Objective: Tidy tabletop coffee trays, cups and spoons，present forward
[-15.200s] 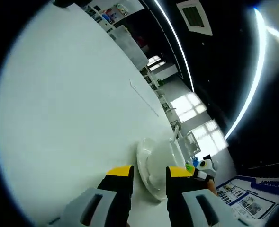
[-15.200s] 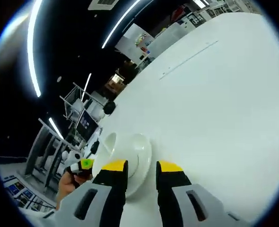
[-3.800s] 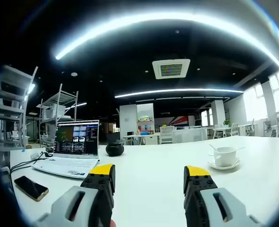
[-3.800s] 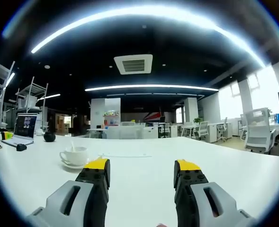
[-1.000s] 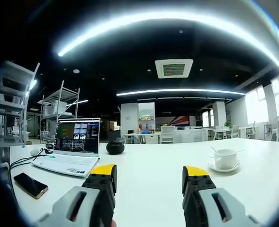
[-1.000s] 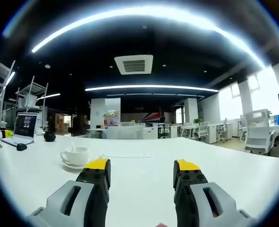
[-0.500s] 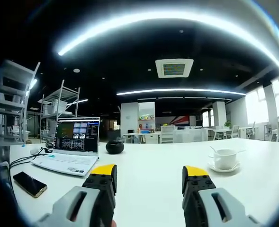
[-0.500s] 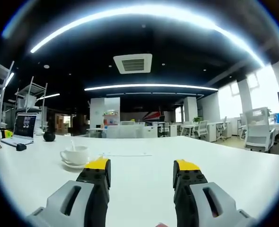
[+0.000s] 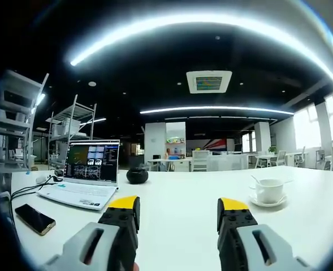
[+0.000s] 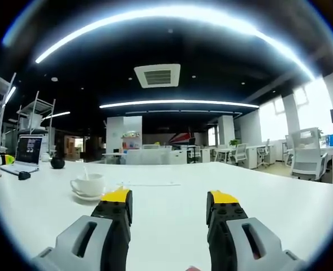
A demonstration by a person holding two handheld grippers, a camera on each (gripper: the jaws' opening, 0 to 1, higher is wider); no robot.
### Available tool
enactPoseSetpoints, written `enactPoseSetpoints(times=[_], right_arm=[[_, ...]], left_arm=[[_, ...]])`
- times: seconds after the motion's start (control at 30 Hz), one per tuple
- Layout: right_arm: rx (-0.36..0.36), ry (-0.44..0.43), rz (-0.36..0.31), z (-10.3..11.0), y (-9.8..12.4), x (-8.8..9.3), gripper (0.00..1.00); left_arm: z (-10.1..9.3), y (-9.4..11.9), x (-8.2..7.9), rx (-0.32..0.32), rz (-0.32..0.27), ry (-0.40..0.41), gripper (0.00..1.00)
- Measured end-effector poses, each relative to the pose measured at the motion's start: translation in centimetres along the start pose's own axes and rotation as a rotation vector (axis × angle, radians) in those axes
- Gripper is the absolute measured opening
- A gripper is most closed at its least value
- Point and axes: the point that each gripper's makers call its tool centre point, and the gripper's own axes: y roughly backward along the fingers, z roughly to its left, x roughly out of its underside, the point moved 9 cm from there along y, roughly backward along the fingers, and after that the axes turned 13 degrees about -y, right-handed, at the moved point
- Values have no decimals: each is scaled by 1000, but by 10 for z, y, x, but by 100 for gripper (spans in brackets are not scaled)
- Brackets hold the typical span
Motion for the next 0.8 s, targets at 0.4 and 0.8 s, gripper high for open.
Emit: enactPoseSetpoints(times=[0.4,0.8], right_arm=[[0,4,-1,1,-2,-1,53],[3,1,6,1,-1,1,53]], left_arm=[[1,-1,-1,-2,-1,6,56],[0,0,-1,-3,-4,11,55]])
